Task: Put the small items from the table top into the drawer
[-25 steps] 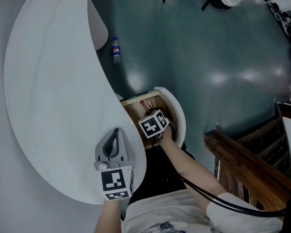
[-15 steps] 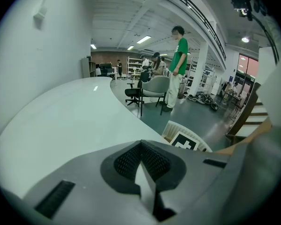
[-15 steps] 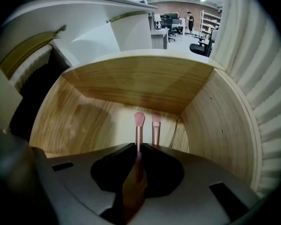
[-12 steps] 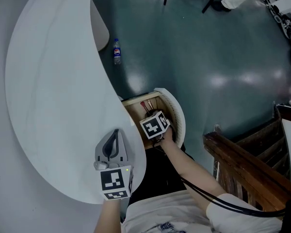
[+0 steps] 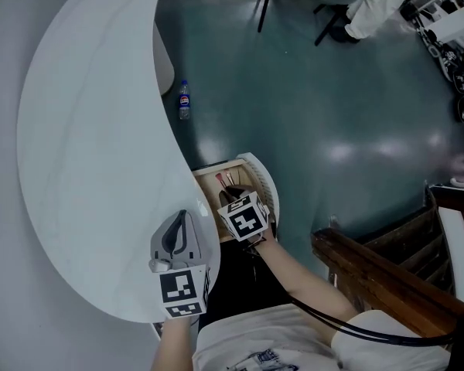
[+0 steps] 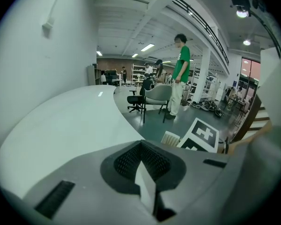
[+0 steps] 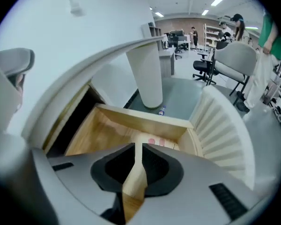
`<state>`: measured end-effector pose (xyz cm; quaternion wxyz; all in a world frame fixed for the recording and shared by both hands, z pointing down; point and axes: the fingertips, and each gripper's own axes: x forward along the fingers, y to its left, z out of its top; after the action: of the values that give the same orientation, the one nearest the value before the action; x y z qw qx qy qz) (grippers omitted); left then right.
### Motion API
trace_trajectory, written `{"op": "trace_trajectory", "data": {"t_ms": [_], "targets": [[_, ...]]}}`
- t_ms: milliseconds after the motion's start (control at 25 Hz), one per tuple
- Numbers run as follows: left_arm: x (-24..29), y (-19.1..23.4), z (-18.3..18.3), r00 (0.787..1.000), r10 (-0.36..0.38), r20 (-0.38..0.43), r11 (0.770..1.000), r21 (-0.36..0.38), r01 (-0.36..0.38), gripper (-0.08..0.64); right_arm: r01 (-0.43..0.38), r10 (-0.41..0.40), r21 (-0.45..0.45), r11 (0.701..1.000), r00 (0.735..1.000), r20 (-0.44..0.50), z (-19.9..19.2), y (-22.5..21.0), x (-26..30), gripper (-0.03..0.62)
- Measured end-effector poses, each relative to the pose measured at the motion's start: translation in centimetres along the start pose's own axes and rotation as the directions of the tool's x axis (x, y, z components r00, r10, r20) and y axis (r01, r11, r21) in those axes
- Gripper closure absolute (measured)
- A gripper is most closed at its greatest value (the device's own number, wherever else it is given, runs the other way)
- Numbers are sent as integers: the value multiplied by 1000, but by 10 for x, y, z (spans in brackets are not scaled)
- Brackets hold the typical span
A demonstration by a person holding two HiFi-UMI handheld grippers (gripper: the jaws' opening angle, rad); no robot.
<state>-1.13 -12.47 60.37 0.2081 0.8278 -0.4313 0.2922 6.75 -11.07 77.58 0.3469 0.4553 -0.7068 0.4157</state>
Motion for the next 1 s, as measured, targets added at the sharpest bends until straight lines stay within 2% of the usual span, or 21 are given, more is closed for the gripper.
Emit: {"op": "trace_trajectory", "data": {"t_ms": [160,360,600,760,1000], "targets": [[-15,-2,7,999,37,22,999,-8,-37,526,-19,19,-13,1000,998,61,10,8,-37,532],[-40,-13,12,995,78,57,996,-55,-75,526,-25,29,-25,999,990,137,19,5,-100,532],[-104,-53,25,986,113,119,989,-110,-100,526,-43,53,-51,998,974,219,-3,13,-199,546],[-139,-75,37,975,139,172,985,-127,-118,526,-38,60,-81,996,958,281,-14,22,-252,549],[-195,-112,50,956,170,239,982,-118,-145,526,-75,118,-128,989,919,375,-21,57,-324,551]]}}
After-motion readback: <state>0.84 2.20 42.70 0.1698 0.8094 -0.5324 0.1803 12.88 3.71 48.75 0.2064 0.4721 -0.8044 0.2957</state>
